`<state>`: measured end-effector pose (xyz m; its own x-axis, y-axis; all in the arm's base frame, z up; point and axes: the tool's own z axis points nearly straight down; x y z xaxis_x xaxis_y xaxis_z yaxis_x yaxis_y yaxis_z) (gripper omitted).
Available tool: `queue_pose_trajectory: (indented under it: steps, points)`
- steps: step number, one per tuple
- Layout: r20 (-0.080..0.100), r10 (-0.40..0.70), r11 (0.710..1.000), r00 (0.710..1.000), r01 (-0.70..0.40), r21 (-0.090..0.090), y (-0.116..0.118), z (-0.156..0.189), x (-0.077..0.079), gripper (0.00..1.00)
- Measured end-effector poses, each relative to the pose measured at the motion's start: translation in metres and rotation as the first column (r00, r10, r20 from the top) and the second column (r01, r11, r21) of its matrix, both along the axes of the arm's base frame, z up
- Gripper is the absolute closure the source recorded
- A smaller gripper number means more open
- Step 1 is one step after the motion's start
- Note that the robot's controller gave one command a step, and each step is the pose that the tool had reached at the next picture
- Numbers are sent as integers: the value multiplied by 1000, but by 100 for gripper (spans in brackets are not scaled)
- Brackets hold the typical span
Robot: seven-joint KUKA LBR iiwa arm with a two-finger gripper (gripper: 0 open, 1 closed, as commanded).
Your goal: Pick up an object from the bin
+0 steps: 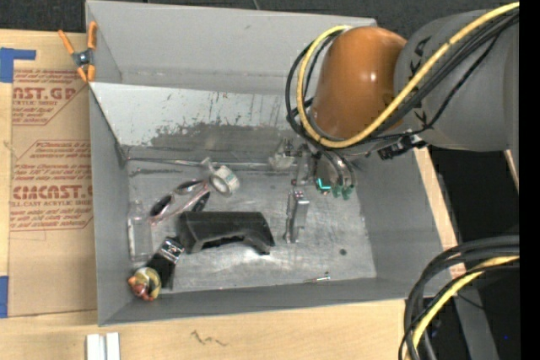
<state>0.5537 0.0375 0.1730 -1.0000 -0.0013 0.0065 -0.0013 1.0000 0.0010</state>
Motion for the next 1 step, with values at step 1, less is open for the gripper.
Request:
queue_pose_trajectory:
  steps: [1]
  points:
    - [8, -1, 1000, 1000, 1, 0, 0, 5, 2, 0]
